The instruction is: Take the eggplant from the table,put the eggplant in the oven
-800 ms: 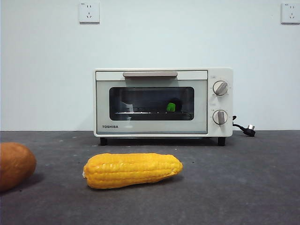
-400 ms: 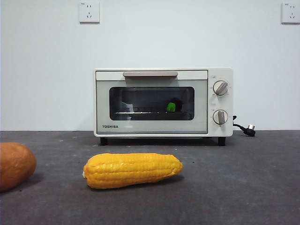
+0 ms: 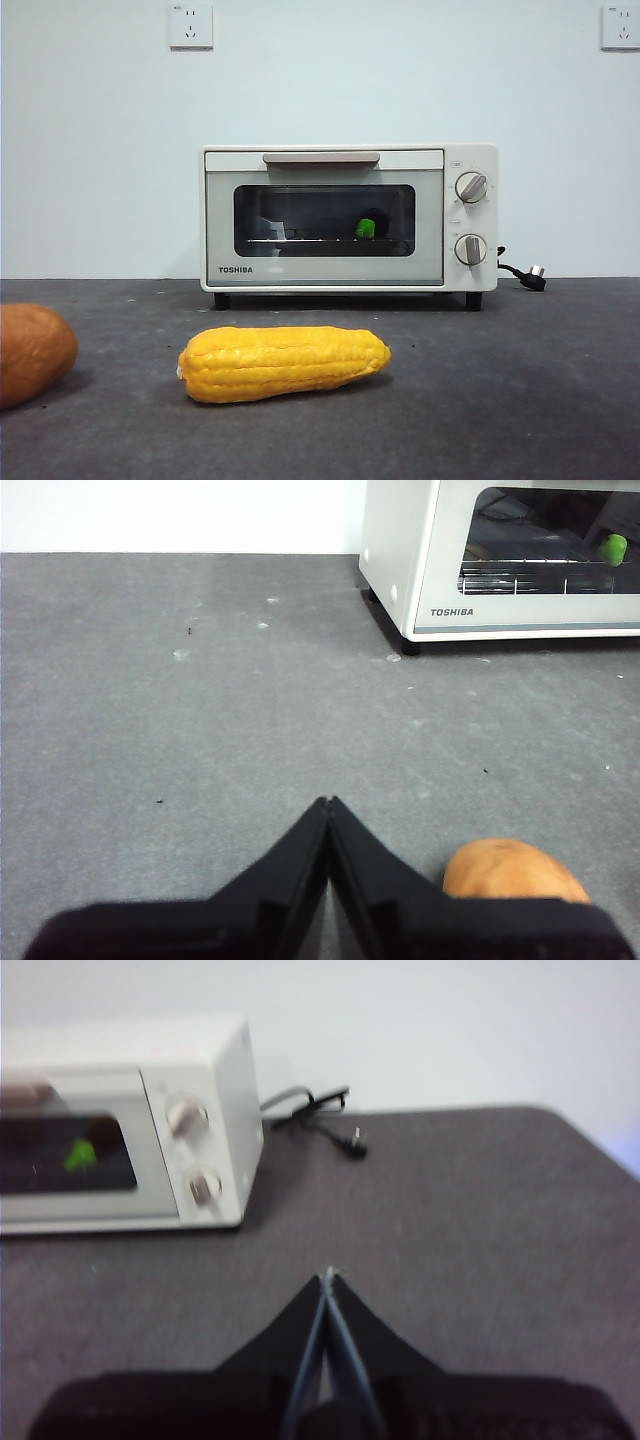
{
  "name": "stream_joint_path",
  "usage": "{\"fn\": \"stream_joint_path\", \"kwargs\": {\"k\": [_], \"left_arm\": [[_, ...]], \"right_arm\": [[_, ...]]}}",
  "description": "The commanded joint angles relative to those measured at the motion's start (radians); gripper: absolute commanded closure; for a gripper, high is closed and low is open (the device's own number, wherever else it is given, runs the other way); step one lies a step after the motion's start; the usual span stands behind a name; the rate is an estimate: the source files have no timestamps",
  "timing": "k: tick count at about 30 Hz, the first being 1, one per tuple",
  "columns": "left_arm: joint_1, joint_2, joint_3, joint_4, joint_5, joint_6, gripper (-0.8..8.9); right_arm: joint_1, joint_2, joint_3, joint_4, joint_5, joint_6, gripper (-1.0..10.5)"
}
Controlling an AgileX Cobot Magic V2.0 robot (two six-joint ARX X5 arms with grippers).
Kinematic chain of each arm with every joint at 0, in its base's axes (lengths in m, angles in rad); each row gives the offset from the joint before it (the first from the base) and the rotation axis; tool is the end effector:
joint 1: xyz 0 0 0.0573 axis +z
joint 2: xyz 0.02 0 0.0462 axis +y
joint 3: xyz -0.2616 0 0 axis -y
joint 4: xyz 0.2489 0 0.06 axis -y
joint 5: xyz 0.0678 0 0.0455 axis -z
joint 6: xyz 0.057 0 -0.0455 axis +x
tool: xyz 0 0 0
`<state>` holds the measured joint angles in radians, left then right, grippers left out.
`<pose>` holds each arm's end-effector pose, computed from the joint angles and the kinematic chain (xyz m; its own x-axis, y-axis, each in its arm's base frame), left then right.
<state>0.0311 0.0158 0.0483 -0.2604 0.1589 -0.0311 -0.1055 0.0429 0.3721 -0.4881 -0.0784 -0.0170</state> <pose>0.1263 -0.0051 0.1477 0.9663 -0.1282 -0.2231 0.1163 0.9910 -0.0660 0.0978 -0.0059 0.2322 0.9871 -0.0258 -0.1577 0.0254 0.9997 -0.0044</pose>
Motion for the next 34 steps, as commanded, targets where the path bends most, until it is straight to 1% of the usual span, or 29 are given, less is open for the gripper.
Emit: {"fn": "stream_joint_path", "kwargs": {"k": [1,4,19,25,29,32,34], "left_arm": [[-0.002,0.0,-0.009,0.006,0.001,-0.008,8.17],[-0.002,0.002,-0.009,0.006,0.001,-0.008,8.17],[-0.002,0.018,-0.009,0.006,-0.002,-0.008,8.17],[-0.002,0.018,-0.009,0.007,-0.002,-0.008,8.17],[-0.002,0.018,-0.009,0.006,-0.002,-0.008,8.17],[-0.002,0.018,-0.009,0.006,-0.002,-0.008,8.17],[-0.002,0.018,-0.009,0.007,-0.002,-0.008,8.17]], "right_arm": [[-0.001,-0.035,-0.092,0.039,0.0,0.017,9.5],[-0.001,-0.035,-0.143,0.047,0.0,0.016,9.5],[-0.001,-0.035,-0.287,0.077,0.0,0.013,9.5],[-0.001,-0.035,-0.296,0.108,0.008,0.013,9.5],[-0.001,-0.035,-0.318,0.192,0.007,0.013,9.5],[-0.001,-0.035,-0.359,0.316,0.007,0.016,9.5],[-0.001,-0.035,-0.358,0.314,0.008,0.016,9.5]]}}
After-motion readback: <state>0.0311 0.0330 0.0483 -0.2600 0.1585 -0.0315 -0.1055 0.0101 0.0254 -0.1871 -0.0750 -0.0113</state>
